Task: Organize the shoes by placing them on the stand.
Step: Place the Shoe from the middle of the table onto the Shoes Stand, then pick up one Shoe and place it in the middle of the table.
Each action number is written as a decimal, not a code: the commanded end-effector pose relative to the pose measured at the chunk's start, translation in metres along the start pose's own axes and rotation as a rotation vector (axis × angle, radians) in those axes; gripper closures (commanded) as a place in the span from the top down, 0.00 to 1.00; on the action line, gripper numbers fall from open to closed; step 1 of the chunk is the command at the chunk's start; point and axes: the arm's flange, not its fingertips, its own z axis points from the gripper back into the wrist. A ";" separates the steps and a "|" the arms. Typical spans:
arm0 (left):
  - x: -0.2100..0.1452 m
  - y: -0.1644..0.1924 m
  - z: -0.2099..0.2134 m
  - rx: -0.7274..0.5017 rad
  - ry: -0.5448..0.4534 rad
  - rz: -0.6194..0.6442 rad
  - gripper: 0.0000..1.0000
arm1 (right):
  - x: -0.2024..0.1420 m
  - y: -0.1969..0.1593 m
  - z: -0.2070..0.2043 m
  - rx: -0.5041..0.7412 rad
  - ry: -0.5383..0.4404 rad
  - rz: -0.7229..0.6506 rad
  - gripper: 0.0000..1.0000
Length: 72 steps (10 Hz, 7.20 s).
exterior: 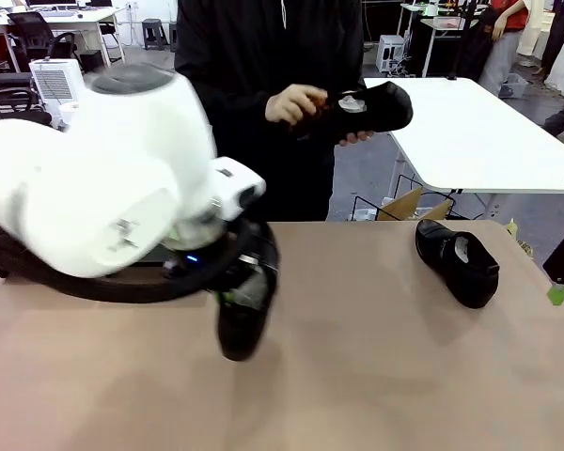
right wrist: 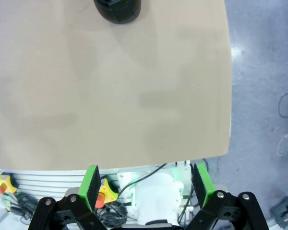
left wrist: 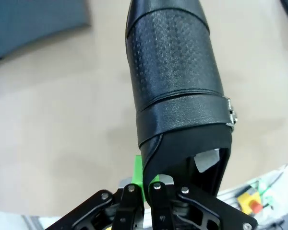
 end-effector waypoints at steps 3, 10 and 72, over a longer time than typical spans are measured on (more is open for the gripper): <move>0.022 0.095 0.068 -0.019 -0.101 0.123 0.00 | 0.001 0.000 0.000 0.000 -0.004 0.000 1.00; 0.035 0.123 0.052 0.049 -0.111 0.101 0.00 | 0.001 0.000 0.000 0.000 -0.004 0.000 1.00; -0.001 0.160 0.109 -0.161 -0.021 0.064 0.76 | 0.018 0.046 0.036 -0.021 -0.051 0.341 1.00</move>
